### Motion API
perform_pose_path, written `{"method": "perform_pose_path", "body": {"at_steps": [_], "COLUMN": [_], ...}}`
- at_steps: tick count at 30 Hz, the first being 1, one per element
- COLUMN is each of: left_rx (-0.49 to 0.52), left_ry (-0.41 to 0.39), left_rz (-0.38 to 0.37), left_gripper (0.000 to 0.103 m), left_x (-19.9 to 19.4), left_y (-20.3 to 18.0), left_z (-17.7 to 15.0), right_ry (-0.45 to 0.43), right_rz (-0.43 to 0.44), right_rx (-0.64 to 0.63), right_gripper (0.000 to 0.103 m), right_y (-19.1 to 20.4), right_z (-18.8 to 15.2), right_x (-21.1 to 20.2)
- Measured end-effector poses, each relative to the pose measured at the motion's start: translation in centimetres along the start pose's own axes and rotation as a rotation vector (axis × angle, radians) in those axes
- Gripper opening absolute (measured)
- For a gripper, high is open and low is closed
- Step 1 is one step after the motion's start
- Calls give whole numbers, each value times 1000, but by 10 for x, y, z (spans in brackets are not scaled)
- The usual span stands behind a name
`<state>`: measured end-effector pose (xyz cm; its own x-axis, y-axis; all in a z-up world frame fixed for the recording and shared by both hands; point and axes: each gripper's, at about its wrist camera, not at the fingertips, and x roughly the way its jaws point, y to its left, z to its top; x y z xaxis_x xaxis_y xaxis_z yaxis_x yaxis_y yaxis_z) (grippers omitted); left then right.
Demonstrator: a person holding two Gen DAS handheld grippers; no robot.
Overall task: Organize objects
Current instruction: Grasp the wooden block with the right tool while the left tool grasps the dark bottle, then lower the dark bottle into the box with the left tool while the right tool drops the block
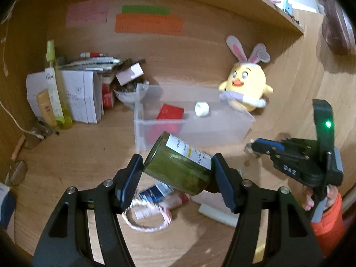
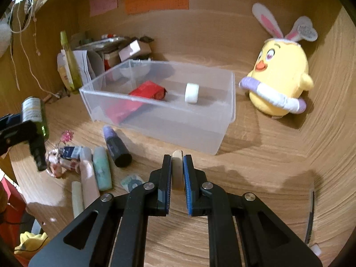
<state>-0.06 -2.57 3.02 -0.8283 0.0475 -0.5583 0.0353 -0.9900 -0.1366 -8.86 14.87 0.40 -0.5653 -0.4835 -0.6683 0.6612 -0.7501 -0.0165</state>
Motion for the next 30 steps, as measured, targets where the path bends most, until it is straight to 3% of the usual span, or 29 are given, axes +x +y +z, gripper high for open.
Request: {"method": "perform_pose_path", "body": {"at_steps": [13, 23, 30], "left_rx": [0, -8, -16], "left_ry": [-105, -133, -112], "left_rz": [34, 51, 66], "left_gripper": [64, 64, 64], "left_x": [4, 16, 39], "left_y": [0, -1, 2], "left_z": [49, 78, 93], "right_ry": [-127, -197, -226], "right_rz": [14, 10, 6], "right_rx": [12, 25, 34], "right_gripper": [10, 10, 10], "right_y": [1, -3, -7], "right_z": [30, 58, 76], "right_x": [-31, -39, -36]}}
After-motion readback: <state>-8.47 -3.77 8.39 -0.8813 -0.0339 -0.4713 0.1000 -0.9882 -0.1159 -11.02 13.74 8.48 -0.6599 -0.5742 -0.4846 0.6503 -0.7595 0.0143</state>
